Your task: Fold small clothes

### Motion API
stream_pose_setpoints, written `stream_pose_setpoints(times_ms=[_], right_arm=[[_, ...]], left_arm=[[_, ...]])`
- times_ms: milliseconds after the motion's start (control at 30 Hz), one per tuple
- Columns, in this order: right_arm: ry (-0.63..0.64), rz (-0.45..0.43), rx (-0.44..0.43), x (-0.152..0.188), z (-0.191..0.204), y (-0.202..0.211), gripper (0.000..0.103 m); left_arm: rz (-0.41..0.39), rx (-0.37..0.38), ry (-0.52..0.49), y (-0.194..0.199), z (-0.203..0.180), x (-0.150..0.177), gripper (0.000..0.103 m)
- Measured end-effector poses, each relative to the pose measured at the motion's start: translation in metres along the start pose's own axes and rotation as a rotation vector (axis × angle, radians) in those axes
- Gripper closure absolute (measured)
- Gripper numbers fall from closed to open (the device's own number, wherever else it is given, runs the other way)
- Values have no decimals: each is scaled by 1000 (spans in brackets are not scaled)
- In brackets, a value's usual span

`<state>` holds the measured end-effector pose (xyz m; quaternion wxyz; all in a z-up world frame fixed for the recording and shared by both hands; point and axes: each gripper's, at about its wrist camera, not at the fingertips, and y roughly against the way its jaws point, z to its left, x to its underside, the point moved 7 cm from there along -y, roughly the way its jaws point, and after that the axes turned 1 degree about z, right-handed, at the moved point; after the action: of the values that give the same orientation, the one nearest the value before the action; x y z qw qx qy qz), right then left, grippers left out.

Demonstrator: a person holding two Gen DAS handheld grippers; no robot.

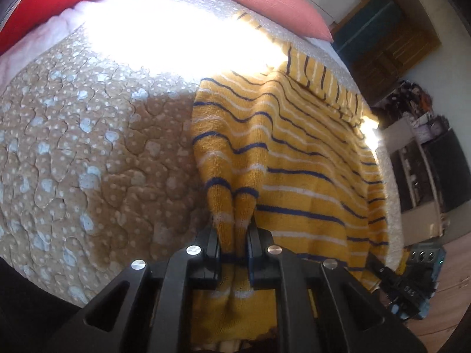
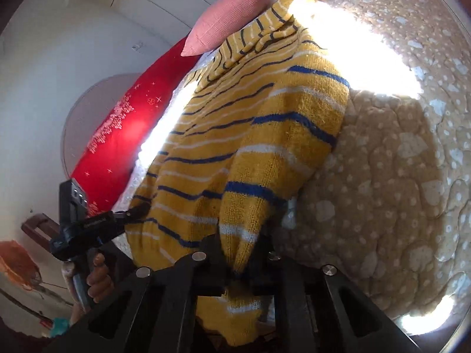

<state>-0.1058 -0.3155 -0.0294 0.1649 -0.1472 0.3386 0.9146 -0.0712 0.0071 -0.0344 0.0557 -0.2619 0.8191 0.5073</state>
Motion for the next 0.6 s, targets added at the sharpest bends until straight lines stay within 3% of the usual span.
stream_pose_setpoints(times_ms=[167, 300, 467, 600], right_arm=[[41, -52, -51, 3, 16, 45, 93], [64, -55, -109, 22, 28, 75, 94], [80, 21, -71, 57, 19, 73, 93], [31, 61, -95, 52, 8, 66, 93]], left_arm=[[-62, 32, -40, 46, -14, 13, 91], [-82, -7, -129, 71, -30, 47, 91], [-19, -60, -155, 63, -15, 84, 91], [-6, -26, -138, 62, -10, 73, 90]])
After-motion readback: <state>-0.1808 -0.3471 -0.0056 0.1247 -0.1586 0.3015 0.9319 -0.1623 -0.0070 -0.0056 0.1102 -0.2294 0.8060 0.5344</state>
